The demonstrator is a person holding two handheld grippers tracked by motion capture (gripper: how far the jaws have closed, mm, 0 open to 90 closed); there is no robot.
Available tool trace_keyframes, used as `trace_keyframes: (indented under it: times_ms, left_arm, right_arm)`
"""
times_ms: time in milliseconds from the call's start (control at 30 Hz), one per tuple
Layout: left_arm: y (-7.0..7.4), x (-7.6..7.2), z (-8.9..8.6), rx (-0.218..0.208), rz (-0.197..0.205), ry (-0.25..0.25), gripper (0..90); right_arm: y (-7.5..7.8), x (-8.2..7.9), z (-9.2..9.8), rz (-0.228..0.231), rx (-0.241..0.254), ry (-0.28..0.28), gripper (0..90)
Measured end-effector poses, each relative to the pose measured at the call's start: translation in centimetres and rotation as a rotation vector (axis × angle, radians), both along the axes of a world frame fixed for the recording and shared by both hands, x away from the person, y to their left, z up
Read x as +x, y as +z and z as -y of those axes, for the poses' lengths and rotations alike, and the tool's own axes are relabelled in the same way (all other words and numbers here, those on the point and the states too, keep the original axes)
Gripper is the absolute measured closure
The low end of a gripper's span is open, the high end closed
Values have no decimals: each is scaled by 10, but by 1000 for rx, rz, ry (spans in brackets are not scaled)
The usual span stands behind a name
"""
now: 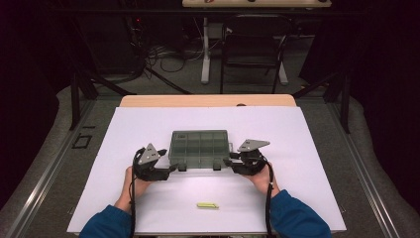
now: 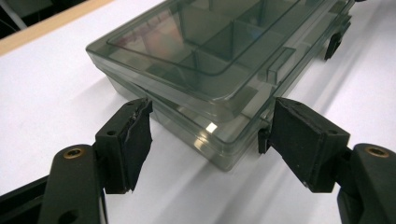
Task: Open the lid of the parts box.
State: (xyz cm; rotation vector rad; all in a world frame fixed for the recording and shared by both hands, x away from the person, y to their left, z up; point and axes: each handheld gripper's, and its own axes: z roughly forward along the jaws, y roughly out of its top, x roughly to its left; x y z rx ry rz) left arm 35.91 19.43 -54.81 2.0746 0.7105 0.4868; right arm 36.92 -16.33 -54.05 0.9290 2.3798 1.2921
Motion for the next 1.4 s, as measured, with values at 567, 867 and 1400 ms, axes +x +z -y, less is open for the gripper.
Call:
trace_keyframes:
  times_ms: [567, 867, 1400]
  left_arm:
    - [6, -10, 6, 28, 155, 45, 429]
    - [5, -11, 6, 26, 175, 43, 512]
    - [6, -9, 5, 5, 201, 44, 529]
  right_arm:
    - [3, -2, 2, 38, 26, -21, 666]
    - [3, -1, 4, 59, 0, -20, 558]
    - [8, -4, -7, 224, -73, -12, 521]
